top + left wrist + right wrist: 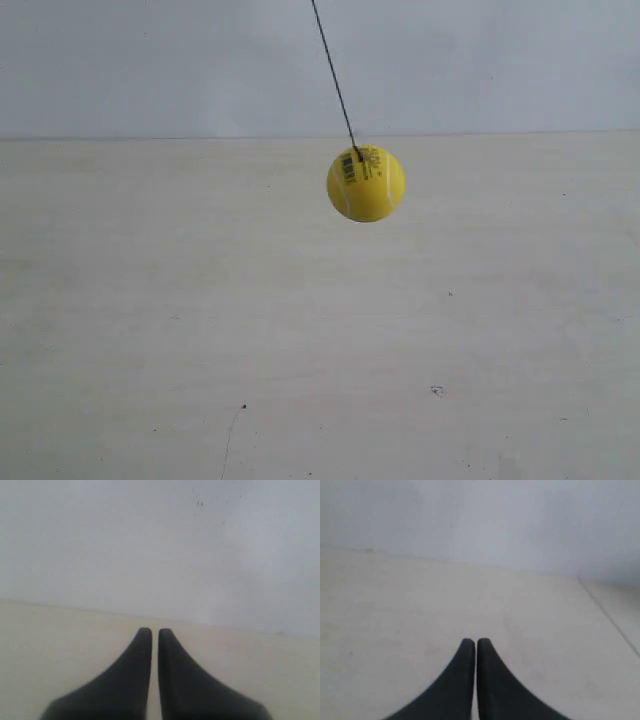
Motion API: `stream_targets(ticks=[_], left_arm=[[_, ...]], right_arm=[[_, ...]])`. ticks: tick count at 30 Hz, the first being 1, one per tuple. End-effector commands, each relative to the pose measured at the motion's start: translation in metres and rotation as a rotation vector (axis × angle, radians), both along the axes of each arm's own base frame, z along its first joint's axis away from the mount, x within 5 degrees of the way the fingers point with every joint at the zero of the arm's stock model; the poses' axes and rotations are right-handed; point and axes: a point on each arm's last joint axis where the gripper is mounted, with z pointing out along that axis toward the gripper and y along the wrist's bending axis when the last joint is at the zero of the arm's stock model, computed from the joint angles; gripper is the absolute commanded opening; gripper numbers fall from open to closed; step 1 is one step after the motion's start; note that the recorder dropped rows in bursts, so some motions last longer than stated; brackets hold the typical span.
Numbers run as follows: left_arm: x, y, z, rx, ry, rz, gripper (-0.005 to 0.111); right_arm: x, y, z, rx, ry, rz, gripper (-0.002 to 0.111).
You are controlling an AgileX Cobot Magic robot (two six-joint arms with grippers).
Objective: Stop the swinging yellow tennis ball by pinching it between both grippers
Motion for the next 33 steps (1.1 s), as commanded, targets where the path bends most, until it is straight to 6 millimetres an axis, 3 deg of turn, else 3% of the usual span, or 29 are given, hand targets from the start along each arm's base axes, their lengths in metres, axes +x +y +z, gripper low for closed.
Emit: stream_targets(ticks=[1,3,7,11,16,19,24,28,33], left_arm=[[-0.002,0.001,0.015,-0.007,-0.174,0.008,0.005],[-0.005,0.001,0.025,-0.126,-0.300,-0.013,0.005],[-0.012,-0.001,0.041,-0.423,-0.508,-0.129,0.005],[-0.012,-0.023,0.072,-0.245,-0.458,-0.339,0.005],[0.019,-0.057,0.087,-0.050,-0.220,-0.717,0.005],[0.054,-0.063,0.084,-0.046,-0.127,-0.831,0.005],[0.089,-0.070,0.066,-0.039,-0.009,-0.958,0.005],[0.112,-0.080,0.036,0.018,0.141,-0.969,0.005],[0.127,-0.106,0.011,0.060,0.156,-1.010,0.005]], right_arm=[[-0.001,0.006,0.024,-0.050,-0.264,0.062,0.000],[-0.004,0.009,0.036,0.023,-0.402,0.102,0.000],[-0.016,0.016,0.061,0.350,-0.675,0.266,0.000],[-0.022,0.019,0.079,0.552,-0.717,0.374,0.000],[0.005,0.038,0.096,0.453,-0.434,0.500,0.000],[0.033,0.048,0.098,0.471,-0.285,0.581,0.000],[0.062,0.059,0.090,0.473,-0.176,0.695,0.000],[0.083,0.064,0.079,0.435,-0.076,0.731,0.000],[0.104,0.070,0.058,0.434,0.023,0.784,0.000]])
